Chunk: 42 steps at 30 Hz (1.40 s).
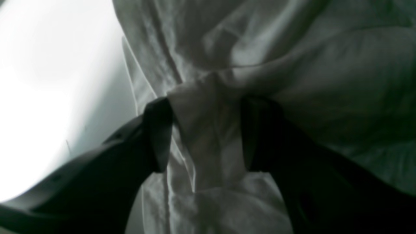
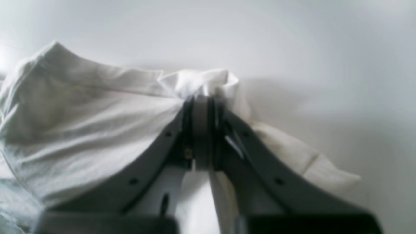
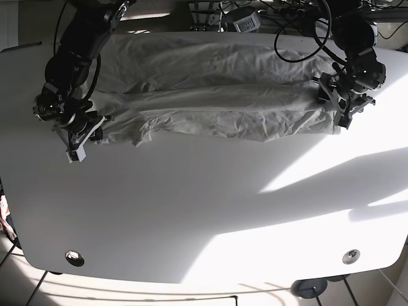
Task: Fold the T-shirt properly
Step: 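Regrasp the folded strip ends with both grippers and pull taut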
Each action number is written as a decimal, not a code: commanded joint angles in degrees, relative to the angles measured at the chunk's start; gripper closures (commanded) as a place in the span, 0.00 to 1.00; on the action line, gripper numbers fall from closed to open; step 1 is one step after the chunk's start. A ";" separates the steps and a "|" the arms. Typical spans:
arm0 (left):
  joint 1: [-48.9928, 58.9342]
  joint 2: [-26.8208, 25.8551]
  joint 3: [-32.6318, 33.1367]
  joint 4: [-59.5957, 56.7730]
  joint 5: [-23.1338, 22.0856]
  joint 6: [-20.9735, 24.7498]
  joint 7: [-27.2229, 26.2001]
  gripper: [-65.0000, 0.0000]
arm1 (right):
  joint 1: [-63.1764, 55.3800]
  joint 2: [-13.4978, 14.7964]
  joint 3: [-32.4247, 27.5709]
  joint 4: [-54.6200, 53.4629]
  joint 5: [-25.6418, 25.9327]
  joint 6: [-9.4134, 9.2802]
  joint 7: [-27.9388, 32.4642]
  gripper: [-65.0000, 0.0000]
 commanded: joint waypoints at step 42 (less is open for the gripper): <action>-0.40 -2.79 1.43 -0.82 -0.50 0.10 -0.89 0.58 | 4.49 7.12 -3.48 -11.54 12.78 -0.05 5.22 0.93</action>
